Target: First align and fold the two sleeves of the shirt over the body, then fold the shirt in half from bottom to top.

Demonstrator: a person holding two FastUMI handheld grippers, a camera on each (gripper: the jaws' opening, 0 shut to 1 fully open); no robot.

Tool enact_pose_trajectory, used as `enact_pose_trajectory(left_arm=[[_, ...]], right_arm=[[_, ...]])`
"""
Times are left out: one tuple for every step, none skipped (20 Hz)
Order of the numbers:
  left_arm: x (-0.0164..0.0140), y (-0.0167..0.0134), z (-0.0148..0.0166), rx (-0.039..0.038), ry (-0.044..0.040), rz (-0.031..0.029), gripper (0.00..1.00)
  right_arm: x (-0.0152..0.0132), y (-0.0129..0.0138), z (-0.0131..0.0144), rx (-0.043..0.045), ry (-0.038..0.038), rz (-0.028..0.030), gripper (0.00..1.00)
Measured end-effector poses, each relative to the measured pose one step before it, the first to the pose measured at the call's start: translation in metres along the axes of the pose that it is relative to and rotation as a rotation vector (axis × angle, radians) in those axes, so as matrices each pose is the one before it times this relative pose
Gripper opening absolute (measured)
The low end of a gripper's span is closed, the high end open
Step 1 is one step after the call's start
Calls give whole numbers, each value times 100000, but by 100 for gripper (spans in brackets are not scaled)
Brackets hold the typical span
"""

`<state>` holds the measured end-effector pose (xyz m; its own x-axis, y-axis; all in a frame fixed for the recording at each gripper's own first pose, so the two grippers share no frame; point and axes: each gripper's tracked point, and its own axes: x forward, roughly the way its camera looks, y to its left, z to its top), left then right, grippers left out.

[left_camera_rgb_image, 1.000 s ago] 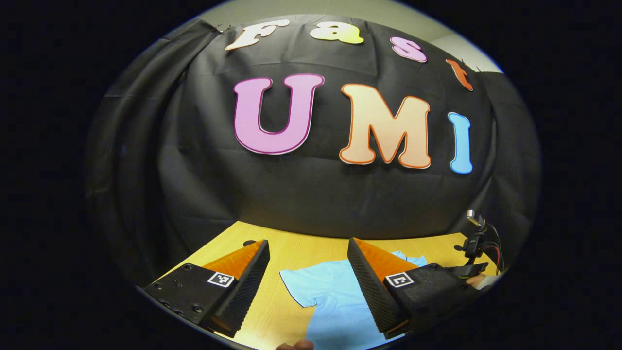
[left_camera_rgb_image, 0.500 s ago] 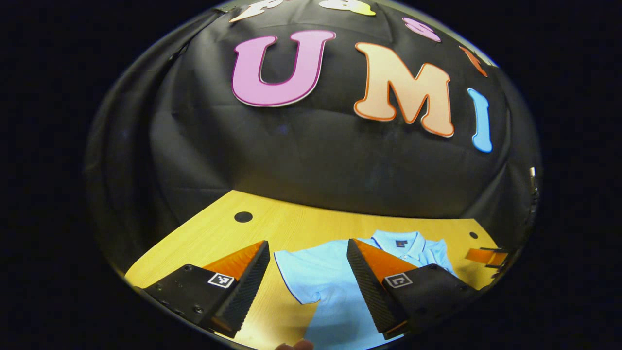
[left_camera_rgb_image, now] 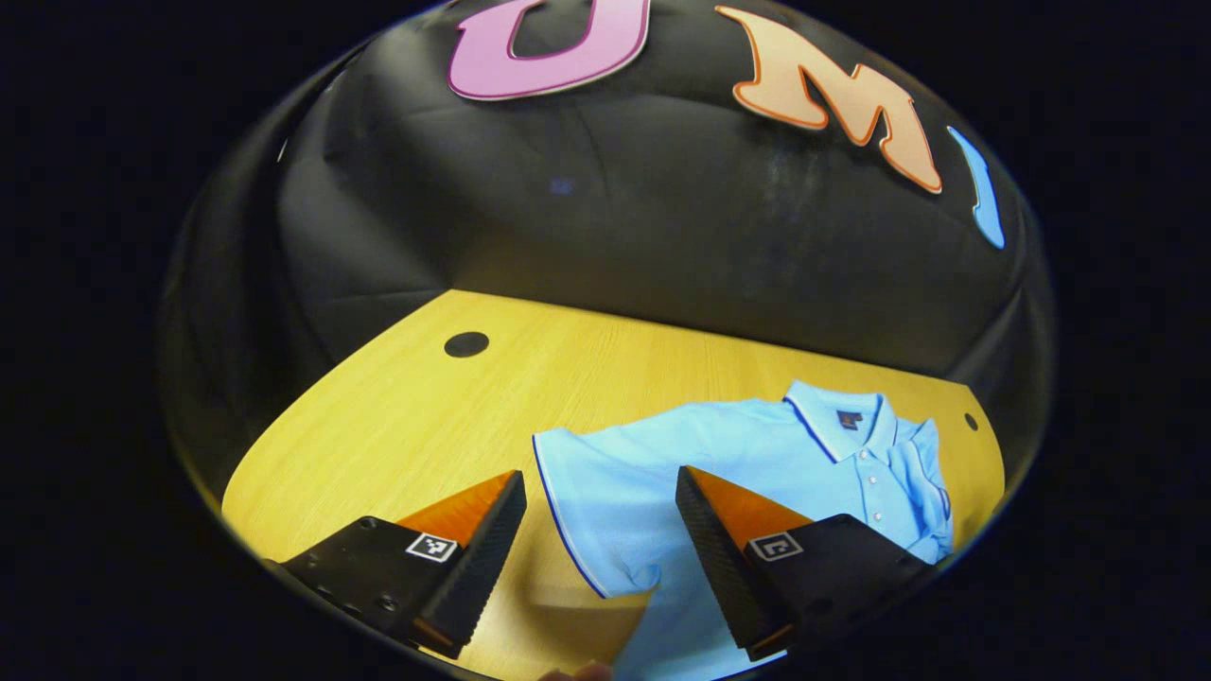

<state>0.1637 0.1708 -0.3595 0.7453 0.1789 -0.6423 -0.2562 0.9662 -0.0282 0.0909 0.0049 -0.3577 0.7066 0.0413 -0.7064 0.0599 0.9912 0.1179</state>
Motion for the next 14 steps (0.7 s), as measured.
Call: enact_pose_trajectory(left_arm=[[560, 163, -674, 329, 1823, 1279, 95], [533, -37, -331, -345, 888, 453, 95], [280, 1, -370, -825, 482, 1020, 95], [271, 23, -396, -584, 1019, 463, 95], [256, 11, -612, -440, 1308, 611, 95], [189, 88, -640, -282, 2195, 930, 95], [204, 445, -460, 1185, 1249, 2267, 94], [204, -25, 298, 166, -1615, 531, 96], [-134, -231, 200, 144, -335, 196, 95], [210, -304, -82, 776, 405, -1532, 93], [-97, -729, 154, 1287, -138, -2281, 80], [35, -719, 70, 941, 594, -2396, 63], [160, -684, 82, 313, -30, -1430, 46], [158, -401, 186, 33, -603, 1, 29]], right_arm=[[-282, -401, -219, -390, 288, -677, 97], [-191, -369, -137, -1352, -145, -1040, 98], [-168, -217, 148, -1669, -1140, -696, 97], [-198, -76, 246, -964, -603, -118, 97], [-265, -45, 46, -396, -458, 37, 97], [-212, -259, 162, -282, -202, -285, 97], [-288, -174, 27, 22, -59, 269, 97], [-113, -184, 63, -18, 246, -141, 97], [-83, -221, -21, -176, -177, -73, 97], [-155, -100, 106, -163, -40, 43, 97], [-268, -182, -40, -13, -53, 241, 98], [-139, -88, 44, 6, -422, -103, 98], [-166, -136, -37, -33, -380, 45, 98], [-296, -91, -87, -232, 16, 187, 98]])
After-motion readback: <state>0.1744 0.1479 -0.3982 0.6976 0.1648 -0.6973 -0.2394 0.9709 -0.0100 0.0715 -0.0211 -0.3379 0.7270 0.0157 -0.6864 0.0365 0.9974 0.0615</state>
